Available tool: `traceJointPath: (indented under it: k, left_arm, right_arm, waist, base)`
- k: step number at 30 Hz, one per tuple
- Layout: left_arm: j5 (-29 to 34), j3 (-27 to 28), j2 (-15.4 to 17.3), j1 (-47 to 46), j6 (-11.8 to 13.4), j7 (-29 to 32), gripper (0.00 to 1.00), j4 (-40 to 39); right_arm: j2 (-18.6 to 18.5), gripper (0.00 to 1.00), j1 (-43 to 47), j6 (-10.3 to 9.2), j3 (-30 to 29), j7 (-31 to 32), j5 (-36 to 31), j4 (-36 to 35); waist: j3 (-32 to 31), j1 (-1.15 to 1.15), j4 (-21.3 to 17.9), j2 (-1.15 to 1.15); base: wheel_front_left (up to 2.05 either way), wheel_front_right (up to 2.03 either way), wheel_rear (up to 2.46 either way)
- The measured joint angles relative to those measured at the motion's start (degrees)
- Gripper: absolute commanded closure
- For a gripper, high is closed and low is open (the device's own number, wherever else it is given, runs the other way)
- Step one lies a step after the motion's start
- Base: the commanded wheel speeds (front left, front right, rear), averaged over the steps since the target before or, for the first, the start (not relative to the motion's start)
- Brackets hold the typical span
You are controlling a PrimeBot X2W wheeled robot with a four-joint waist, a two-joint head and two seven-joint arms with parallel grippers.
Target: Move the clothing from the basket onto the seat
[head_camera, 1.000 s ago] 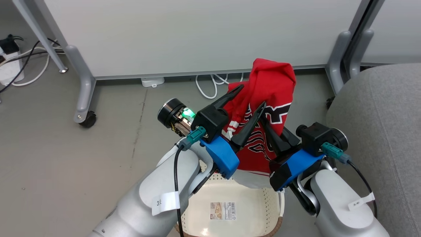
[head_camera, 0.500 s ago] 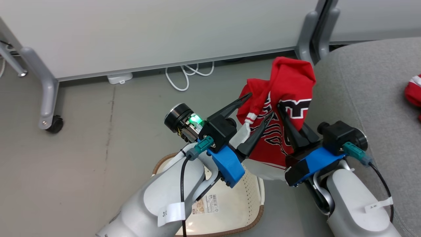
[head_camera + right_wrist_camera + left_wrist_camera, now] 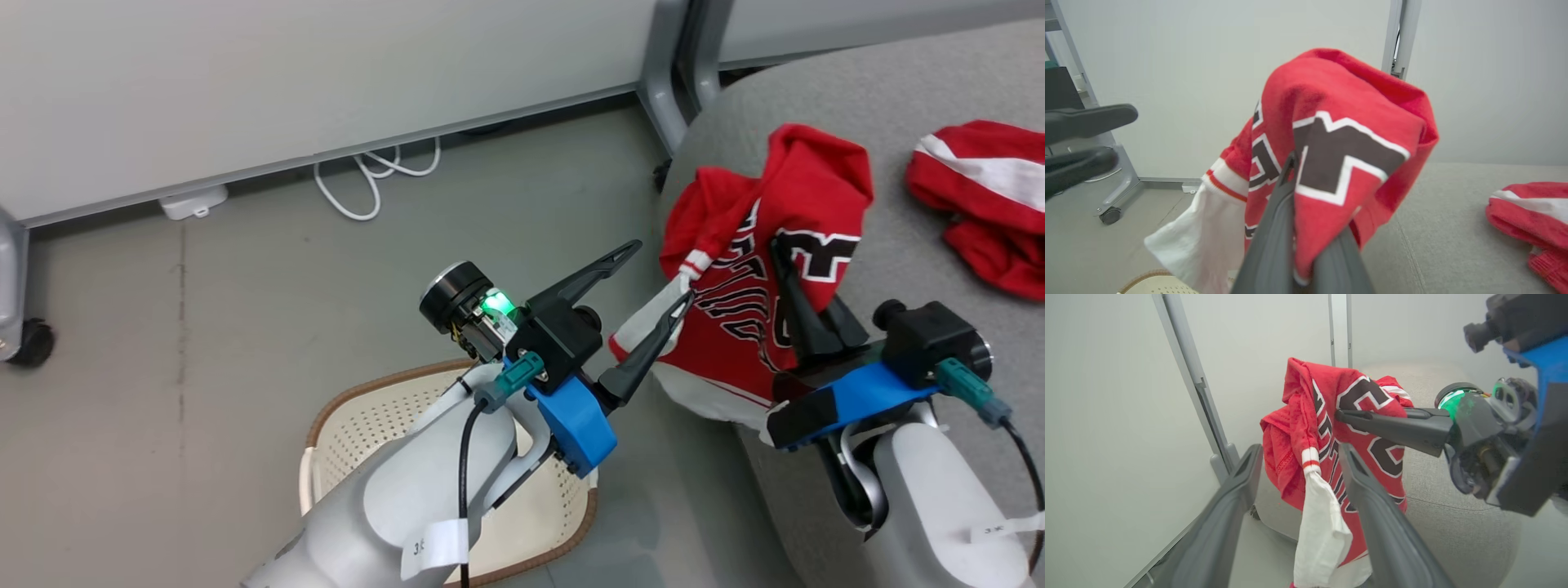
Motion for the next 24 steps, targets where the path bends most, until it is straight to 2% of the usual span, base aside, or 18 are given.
traceJointPath:
  k: [9,24]
  left_arm:
    - [0.22,-2.44,0.27,-0.13,0.0,-0.01,0.0,-0.15]
    - [-0.38,-4.92,0.38,-0.45,0.0,-0.01,0.0,0.31]
  right_arm:
    - [0.29,1.0,2.71,0.0,-5.45,-0.01,-0.94,-3.23]
    - [0.64,1.0,6.61,0.0,-8.24,0.0,-1.43,-5.34]
  waist:
    - [2.23,0.0,-4.28,0.0]
    - [4.25,0.0,-8.39,0.0]
  base:
    - [0.0,0.0,0.0]
    - [0.0,0.0,0.0]
